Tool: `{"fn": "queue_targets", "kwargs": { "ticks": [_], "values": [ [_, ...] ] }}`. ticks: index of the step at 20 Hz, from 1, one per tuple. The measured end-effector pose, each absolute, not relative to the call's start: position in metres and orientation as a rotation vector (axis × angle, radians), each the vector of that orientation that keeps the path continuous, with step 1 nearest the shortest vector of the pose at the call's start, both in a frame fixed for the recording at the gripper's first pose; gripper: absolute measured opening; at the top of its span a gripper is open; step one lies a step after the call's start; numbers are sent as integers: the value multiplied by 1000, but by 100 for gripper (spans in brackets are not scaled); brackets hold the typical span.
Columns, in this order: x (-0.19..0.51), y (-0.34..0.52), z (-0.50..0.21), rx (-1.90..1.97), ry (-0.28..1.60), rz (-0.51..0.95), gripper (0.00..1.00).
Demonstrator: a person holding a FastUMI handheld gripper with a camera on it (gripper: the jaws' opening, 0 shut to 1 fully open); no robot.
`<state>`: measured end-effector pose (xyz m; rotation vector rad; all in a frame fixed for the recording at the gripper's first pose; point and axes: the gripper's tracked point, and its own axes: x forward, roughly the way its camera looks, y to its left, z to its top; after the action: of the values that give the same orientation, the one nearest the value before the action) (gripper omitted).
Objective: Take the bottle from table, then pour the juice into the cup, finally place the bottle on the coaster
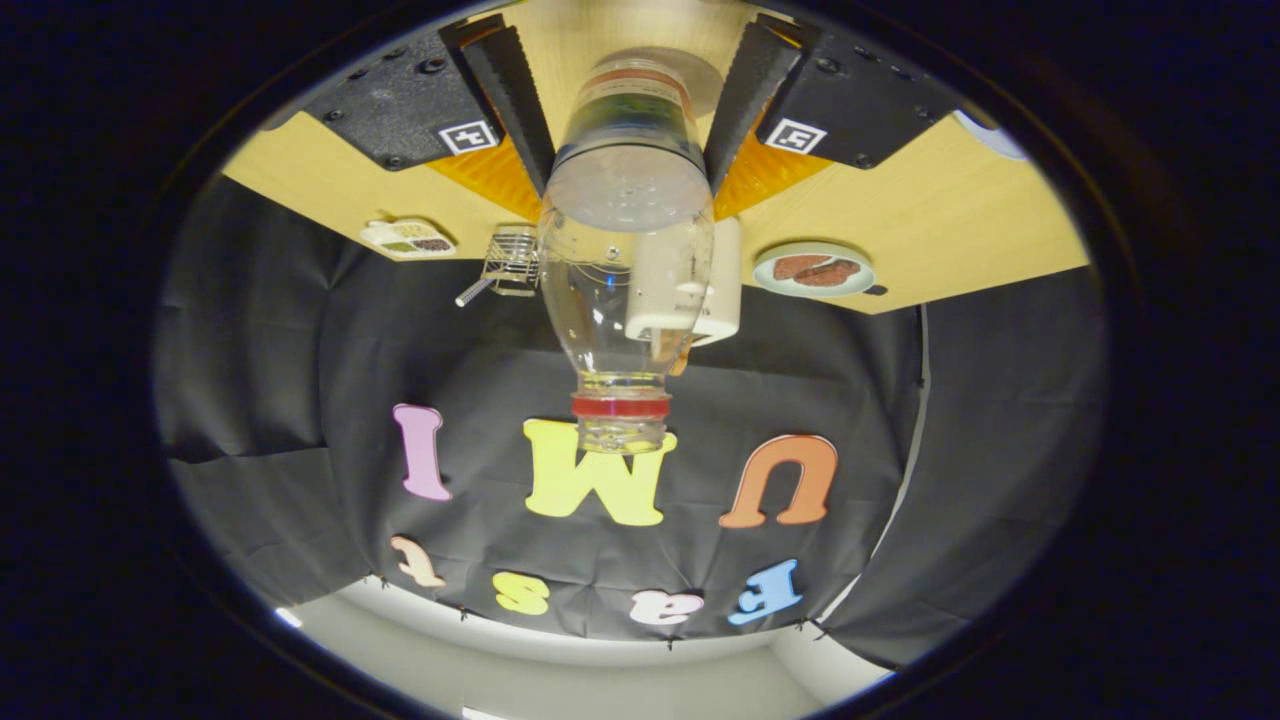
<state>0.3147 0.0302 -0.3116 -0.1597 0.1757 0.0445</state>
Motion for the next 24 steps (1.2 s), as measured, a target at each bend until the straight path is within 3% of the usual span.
{"fn": "queue_targets", "kwargs": {
  "ticks": [11,18,24],
  "values": [
    [317,30,-340,-157,215,57,86],
    [318,26,-339,-157,212,56,100],
    [316,23,-336,-135,200,59,100]
  ]
}}
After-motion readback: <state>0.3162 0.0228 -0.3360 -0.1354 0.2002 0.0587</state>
